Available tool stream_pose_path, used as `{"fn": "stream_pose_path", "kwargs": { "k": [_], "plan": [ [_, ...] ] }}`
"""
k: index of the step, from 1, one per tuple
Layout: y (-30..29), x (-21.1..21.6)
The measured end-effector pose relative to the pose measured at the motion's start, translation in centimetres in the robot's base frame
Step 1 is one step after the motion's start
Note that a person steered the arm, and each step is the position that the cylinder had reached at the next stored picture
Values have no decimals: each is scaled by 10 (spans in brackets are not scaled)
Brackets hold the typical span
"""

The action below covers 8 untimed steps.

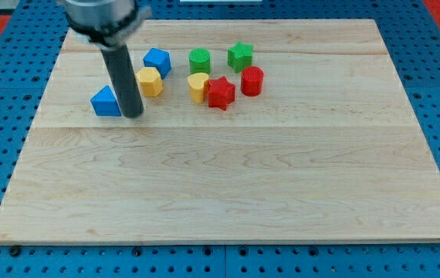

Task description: Move the blue triangle to the top left of the blue cube

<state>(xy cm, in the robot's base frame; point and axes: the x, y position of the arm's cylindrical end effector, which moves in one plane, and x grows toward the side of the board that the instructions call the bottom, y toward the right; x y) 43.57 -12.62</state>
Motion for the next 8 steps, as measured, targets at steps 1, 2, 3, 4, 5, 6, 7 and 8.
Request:
{"fn": "stream_pose_path", "kwargs": {
  "k": [1,2,3,4,5,6,7,8],
  "plan": [
    [-72,7],
    [-83,-40],
    [-61,-53],
    [-69,-16],
    [-37,0],
    [-30,-35],
    [-51,-65],
    [-47,-80]
  ]
}}
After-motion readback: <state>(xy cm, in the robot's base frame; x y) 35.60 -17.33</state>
